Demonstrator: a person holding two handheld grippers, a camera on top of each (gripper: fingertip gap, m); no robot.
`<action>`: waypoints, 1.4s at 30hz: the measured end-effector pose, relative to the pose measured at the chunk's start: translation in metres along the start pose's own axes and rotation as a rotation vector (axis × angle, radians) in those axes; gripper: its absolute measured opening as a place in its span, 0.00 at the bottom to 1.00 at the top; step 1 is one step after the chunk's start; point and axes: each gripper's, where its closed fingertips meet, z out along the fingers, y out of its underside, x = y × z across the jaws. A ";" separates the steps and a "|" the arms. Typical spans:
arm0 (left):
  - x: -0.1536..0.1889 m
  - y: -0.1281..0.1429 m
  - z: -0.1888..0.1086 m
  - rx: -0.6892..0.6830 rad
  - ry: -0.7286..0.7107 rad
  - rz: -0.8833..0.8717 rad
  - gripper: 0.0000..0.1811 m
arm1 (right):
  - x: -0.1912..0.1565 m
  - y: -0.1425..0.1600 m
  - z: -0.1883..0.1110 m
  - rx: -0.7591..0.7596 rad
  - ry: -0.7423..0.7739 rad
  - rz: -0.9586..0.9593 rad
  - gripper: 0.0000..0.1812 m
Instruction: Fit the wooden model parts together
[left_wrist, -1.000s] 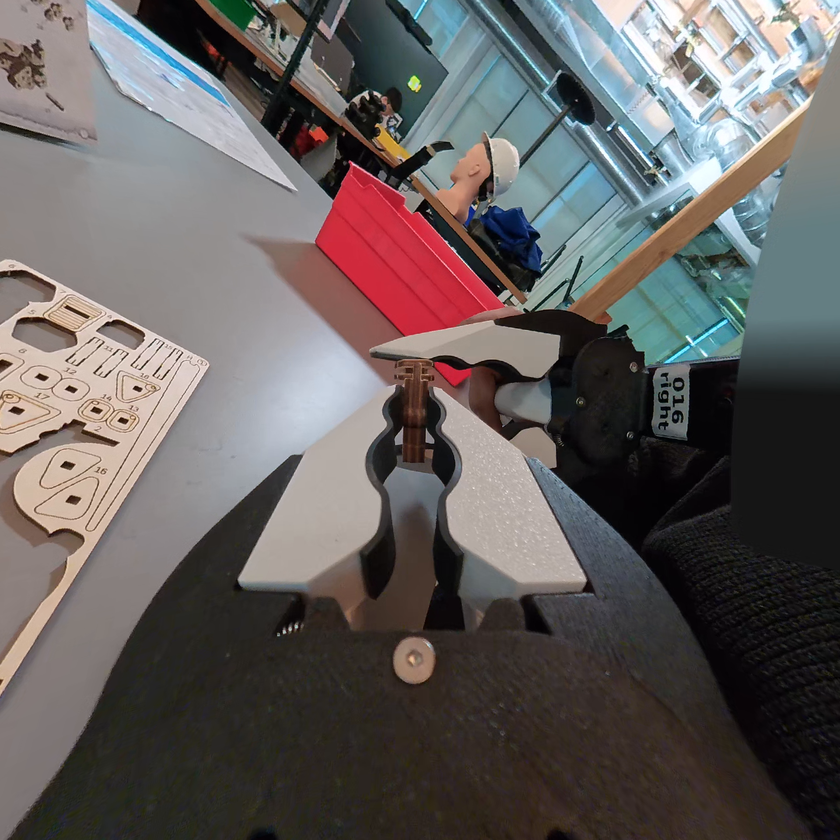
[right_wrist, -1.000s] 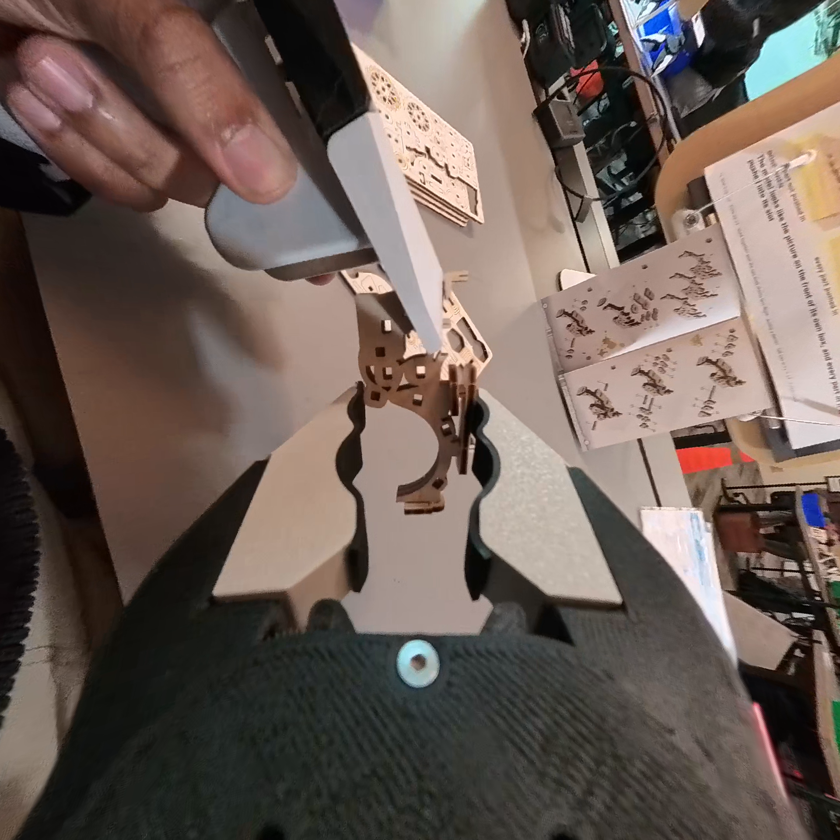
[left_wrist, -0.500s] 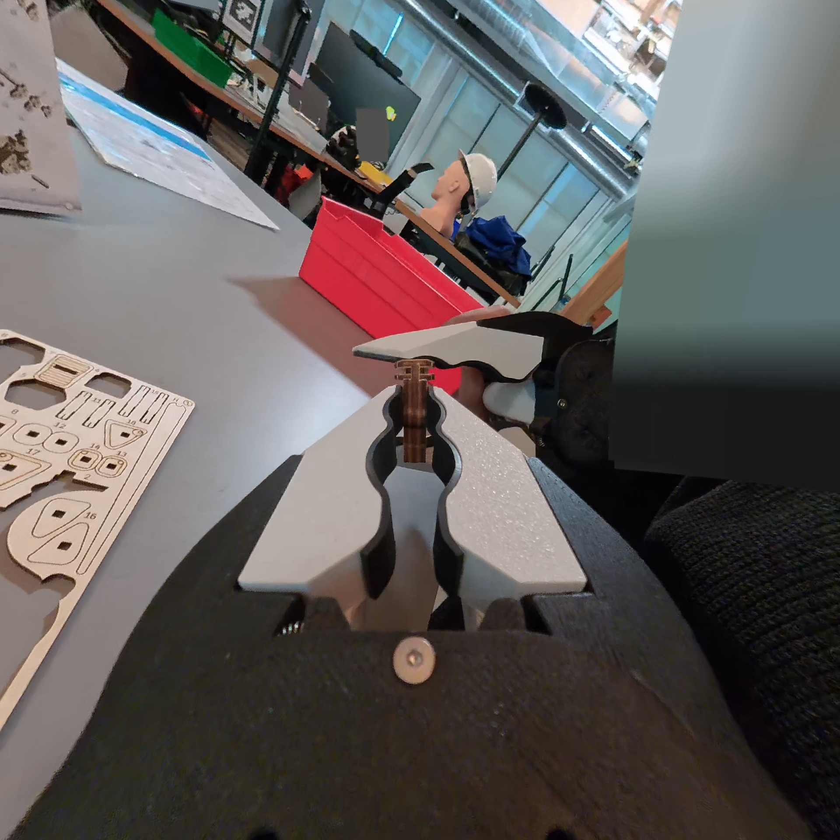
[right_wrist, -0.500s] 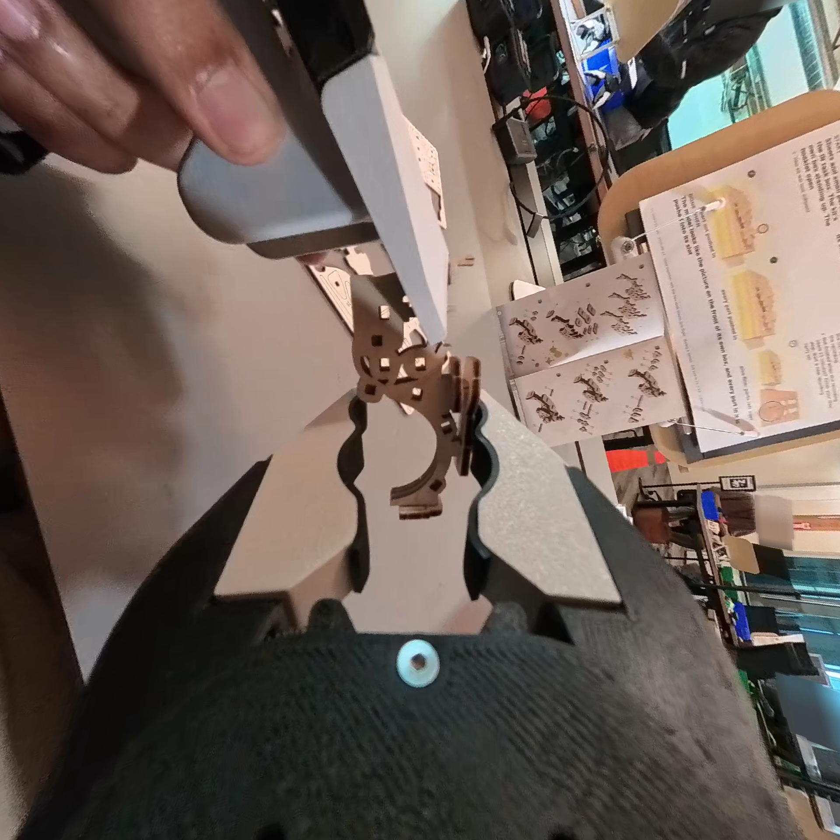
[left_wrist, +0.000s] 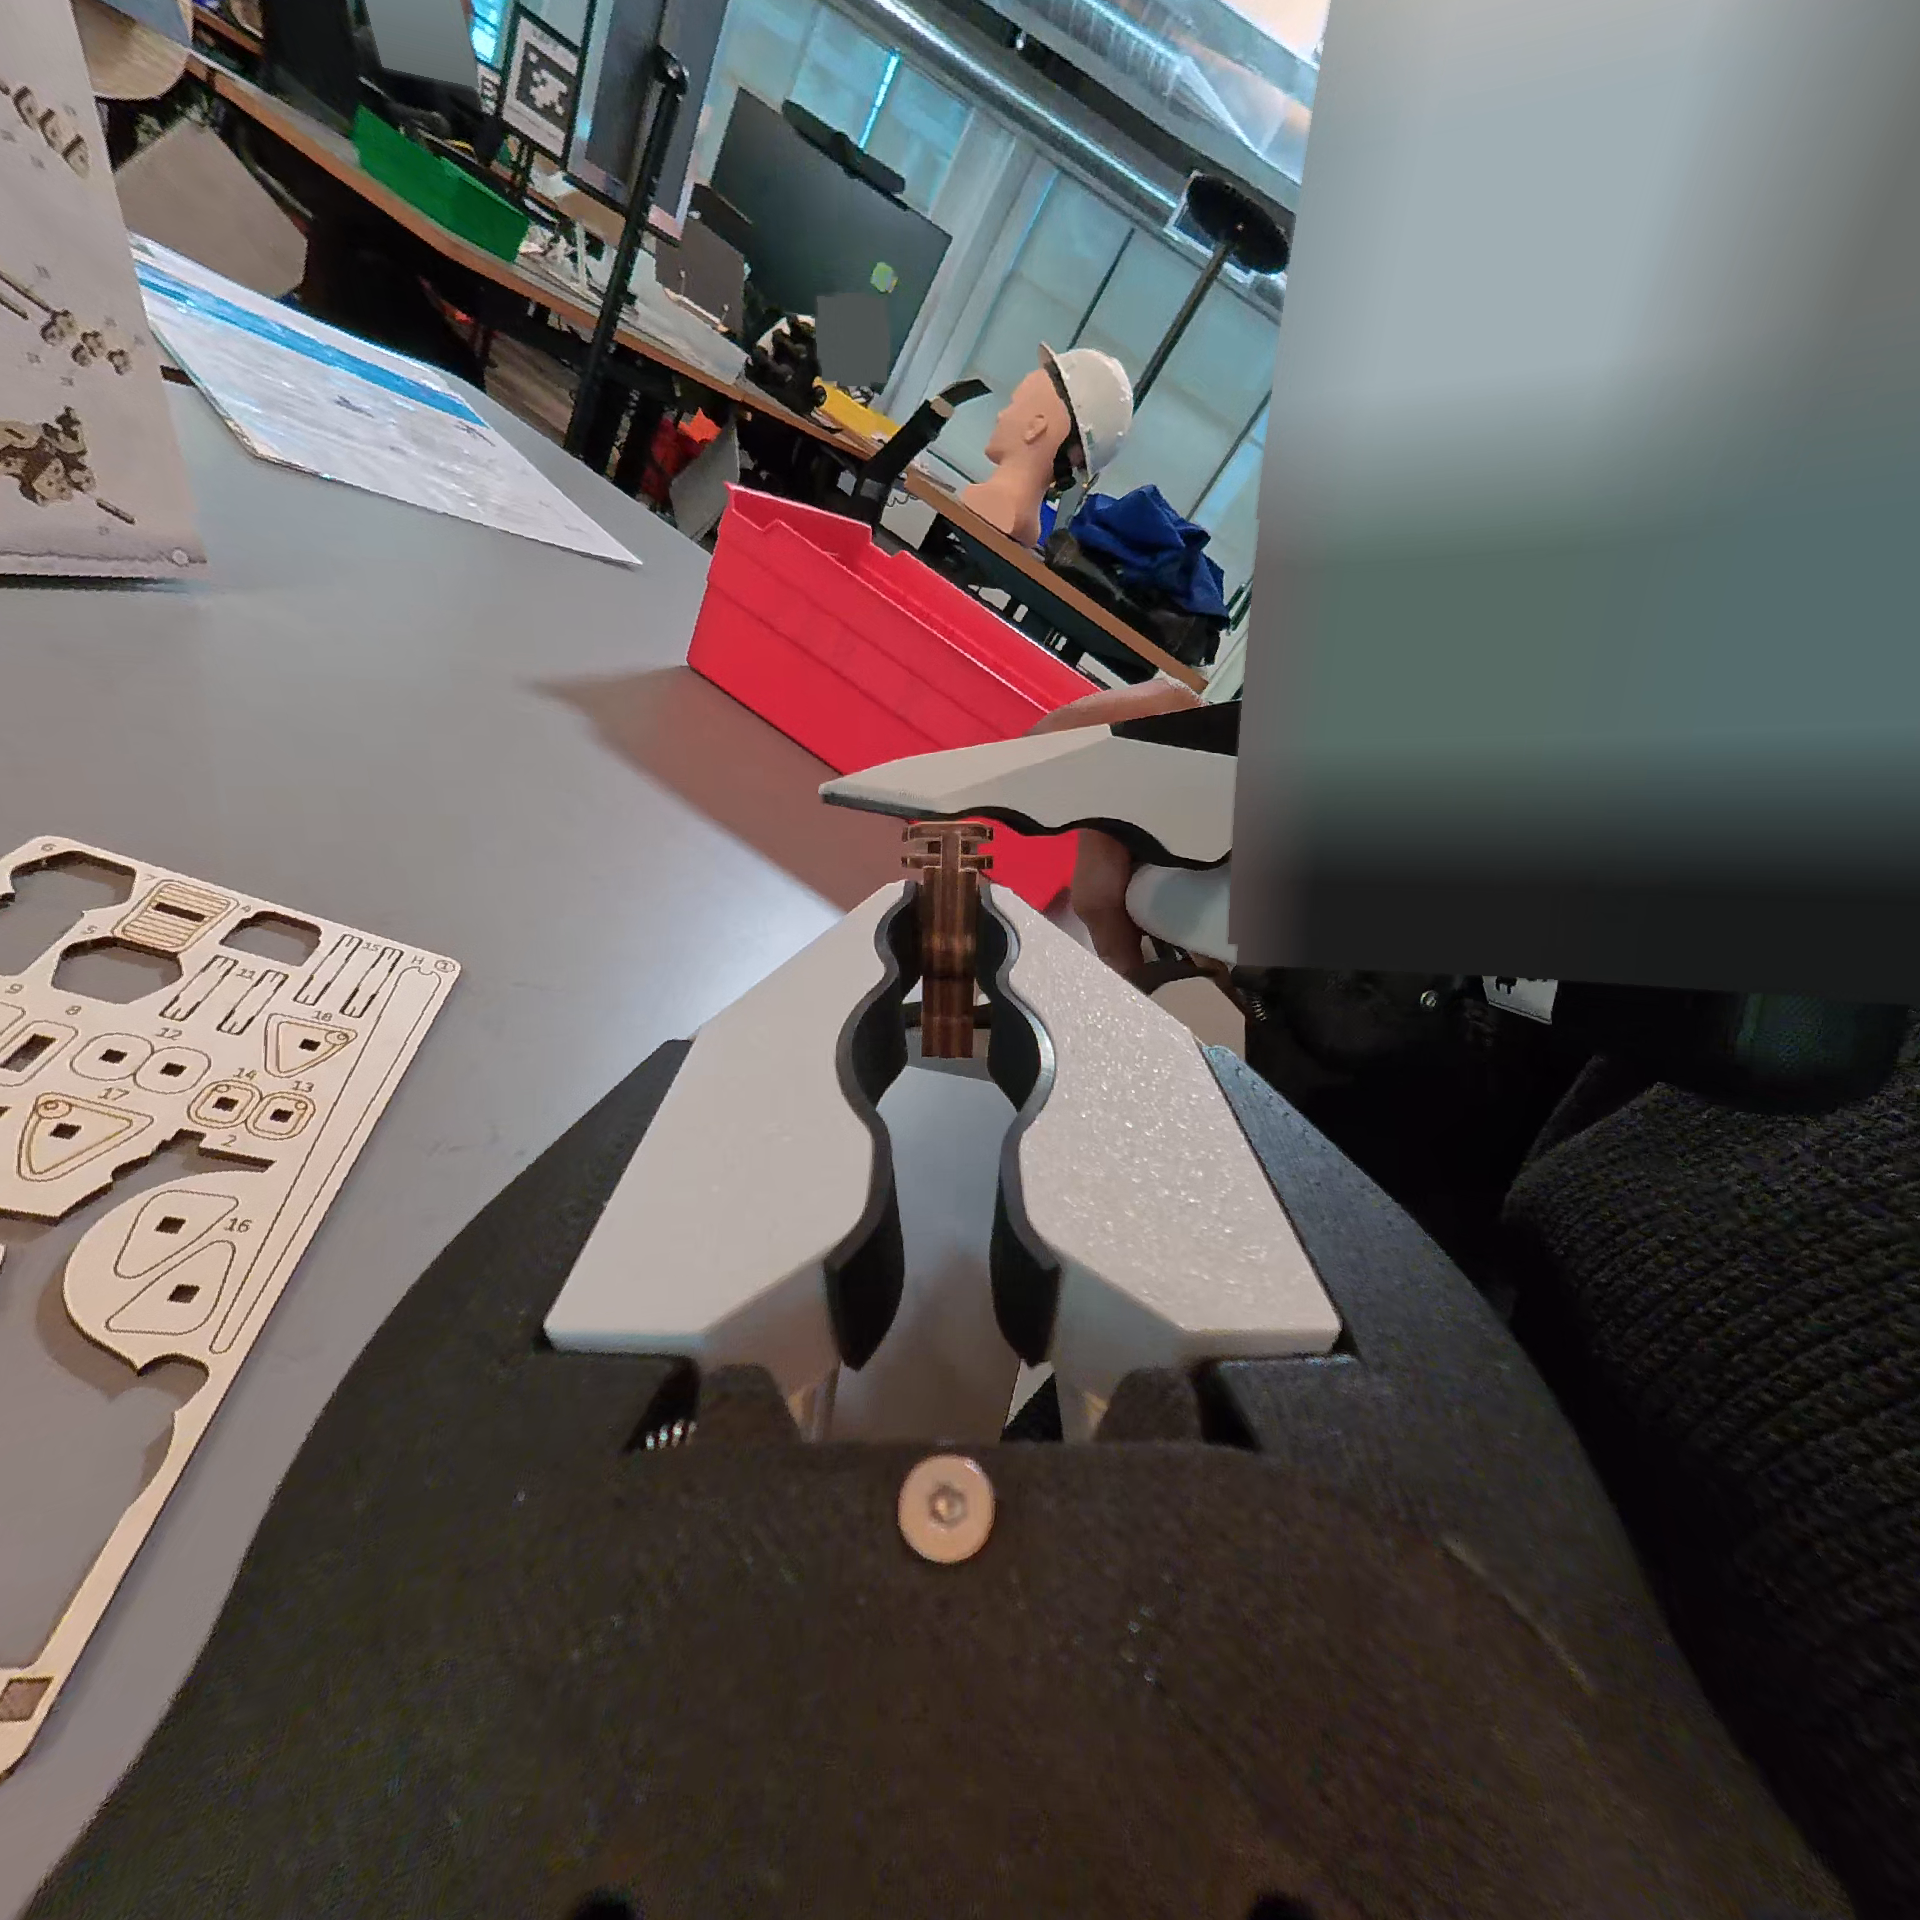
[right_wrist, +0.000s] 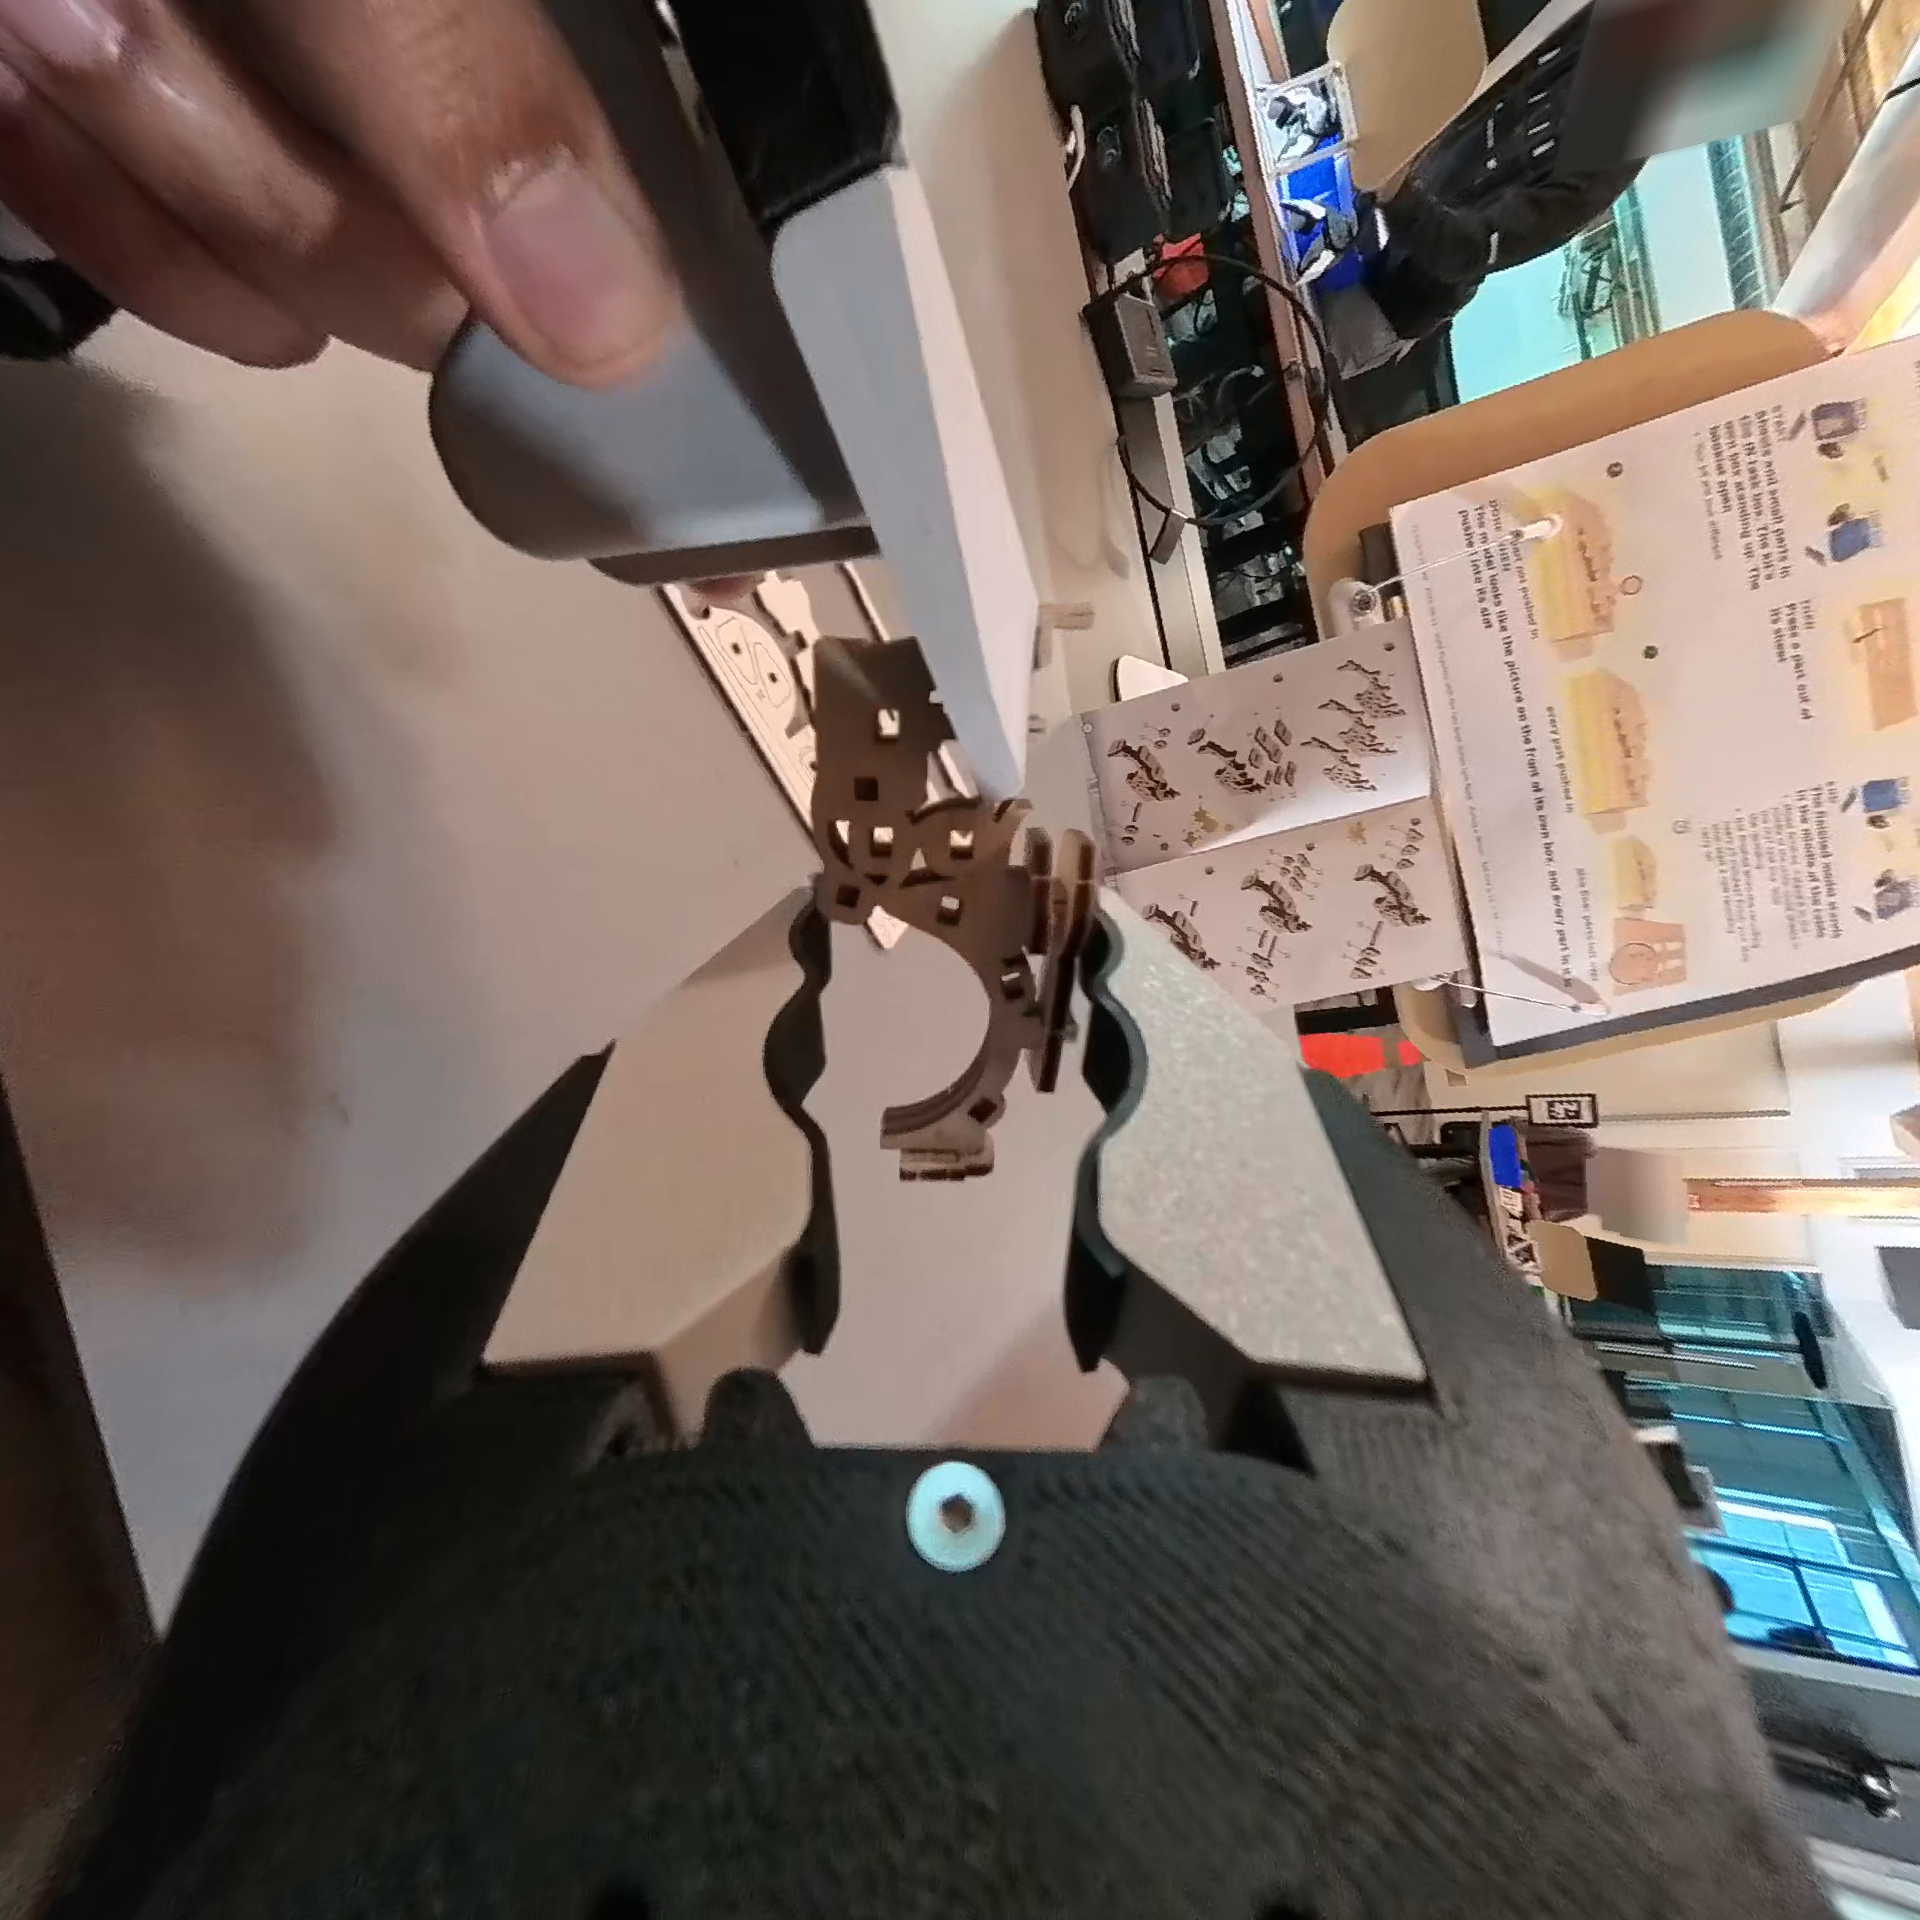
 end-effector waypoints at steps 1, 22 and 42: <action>0.000 0.000 0.000 0.001 0.000 0.002 0.03 | 0.001 0.001 0.000 -0.007 0.005 -0.009 0.25; -0.037 -0.002 -0.006 0.059 -0.083 -0.250 0.04 | -0.029 0.004 0.016 0.018 -0.217 0.322 0.41; 0.012 0.013 0.013 -0.012 0.099 -0.112 0.34 | -0.024 -0.011 -0.012 0.155 -0.462 0.844 0.25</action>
